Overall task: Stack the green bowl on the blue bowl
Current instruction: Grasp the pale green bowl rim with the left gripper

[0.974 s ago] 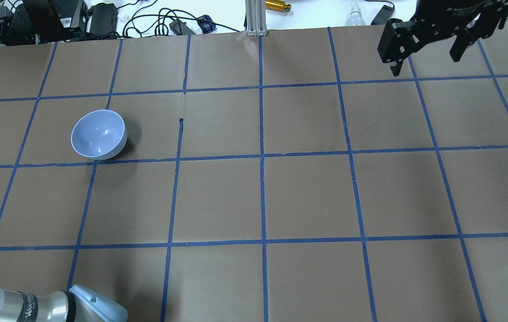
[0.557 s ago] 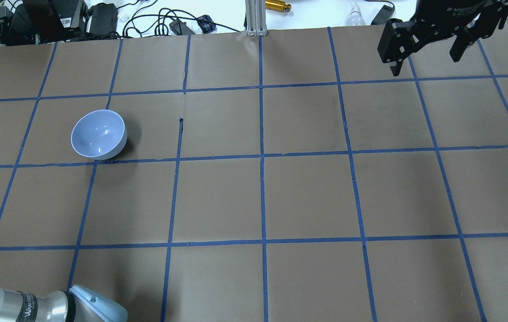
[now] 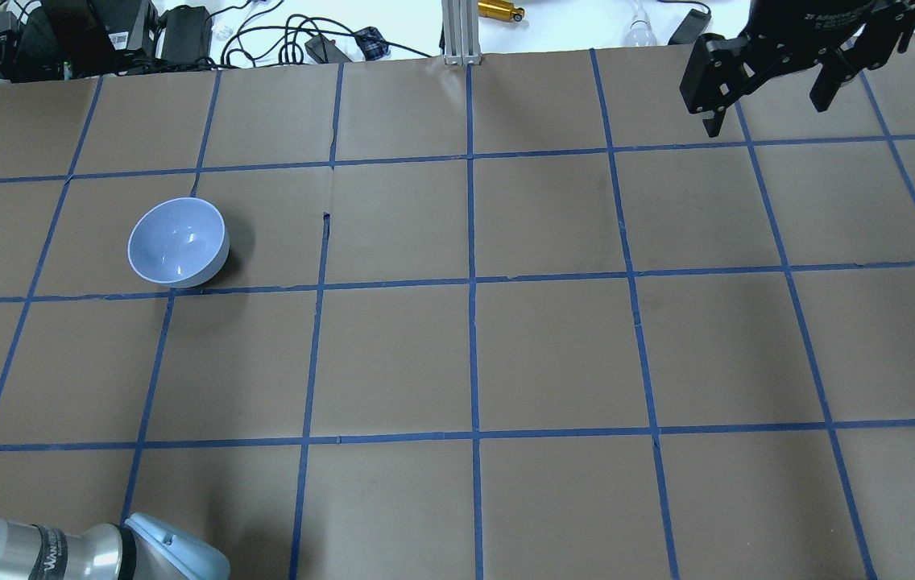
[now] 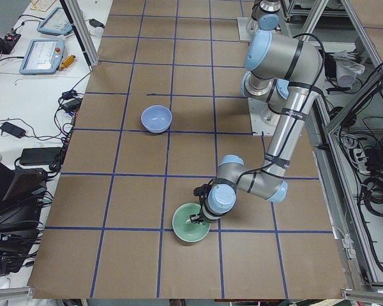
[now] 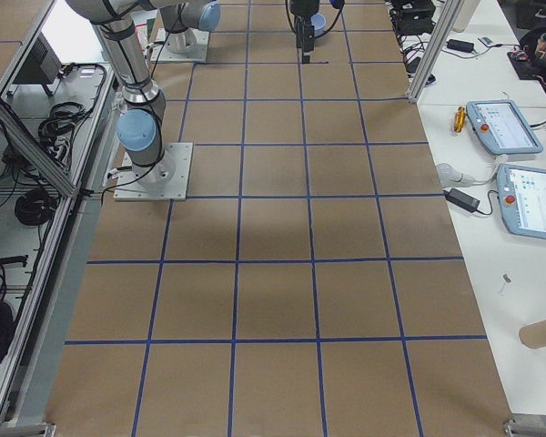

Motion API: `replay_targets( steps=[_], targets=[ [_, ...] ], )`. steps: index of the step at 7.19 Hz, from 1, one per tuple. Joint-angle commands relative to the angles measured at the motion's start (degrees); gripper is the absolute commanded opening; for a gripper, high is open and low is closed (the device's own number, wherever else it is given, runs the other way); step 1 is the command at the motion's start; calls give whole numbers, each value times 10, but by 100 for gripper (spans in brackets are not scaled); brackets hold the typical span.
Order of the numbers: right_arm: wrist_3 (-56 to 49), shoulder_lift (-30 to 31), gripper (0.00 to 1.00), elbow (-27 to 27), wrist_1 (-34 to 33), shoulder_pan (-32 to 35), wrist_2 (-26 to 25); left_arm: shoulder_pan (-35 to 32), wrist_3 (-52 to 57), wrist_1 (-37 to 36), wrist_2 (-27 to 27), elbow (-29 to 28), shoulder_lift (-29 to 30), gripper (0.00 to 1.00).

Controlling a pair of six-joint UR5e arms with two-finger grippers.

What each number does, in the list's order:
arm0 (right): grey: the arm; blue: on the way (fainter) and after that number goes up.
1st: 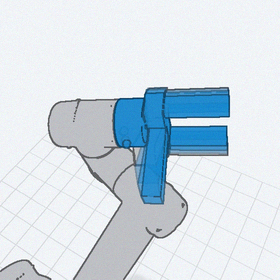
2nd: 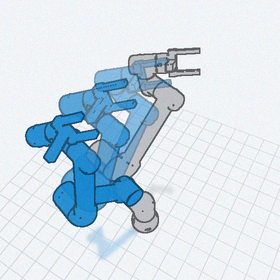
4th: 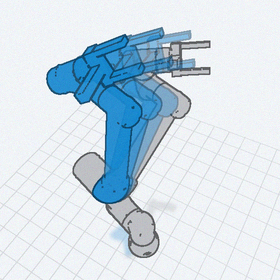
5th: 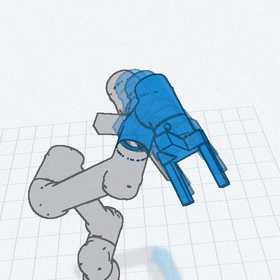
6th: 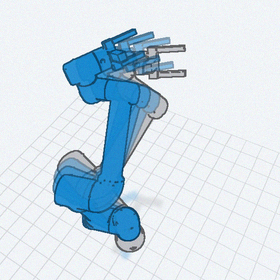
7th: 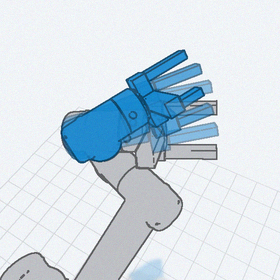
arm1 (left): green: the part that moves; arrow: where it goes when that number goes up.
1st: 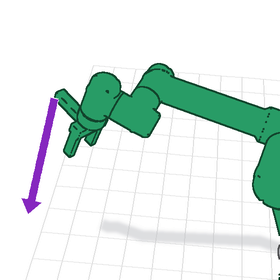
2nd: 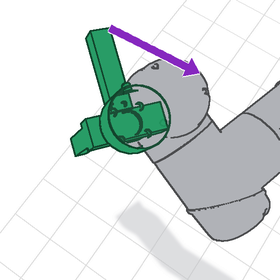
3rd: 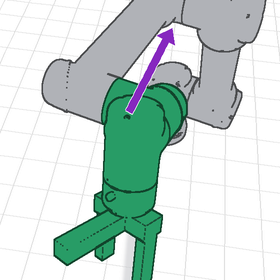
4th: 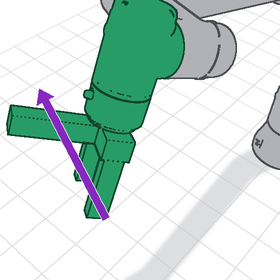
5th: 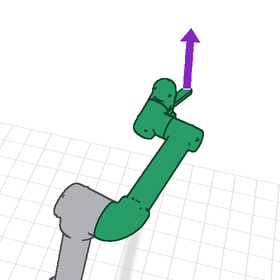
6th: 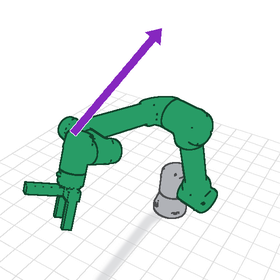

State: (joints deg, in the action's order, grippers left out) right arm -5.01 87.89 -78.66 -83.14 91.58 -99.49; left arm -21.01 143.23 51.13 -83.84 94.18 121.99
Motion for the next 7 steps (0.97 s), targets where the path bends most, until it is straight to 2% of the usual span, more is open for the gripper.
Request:
replay_targets(
  steps=[1,2,7],
  targets=[
    [0,0,100,0,0,0,0,0,0,0,-1,0,-2,0],
    [0,0,100,0,0,0,0,-1,-1,5,-20,0,-4,0],
    [0,0,100,0,0,-1,0,-1,-1,8,-23,1,-6,0]
  ],
)
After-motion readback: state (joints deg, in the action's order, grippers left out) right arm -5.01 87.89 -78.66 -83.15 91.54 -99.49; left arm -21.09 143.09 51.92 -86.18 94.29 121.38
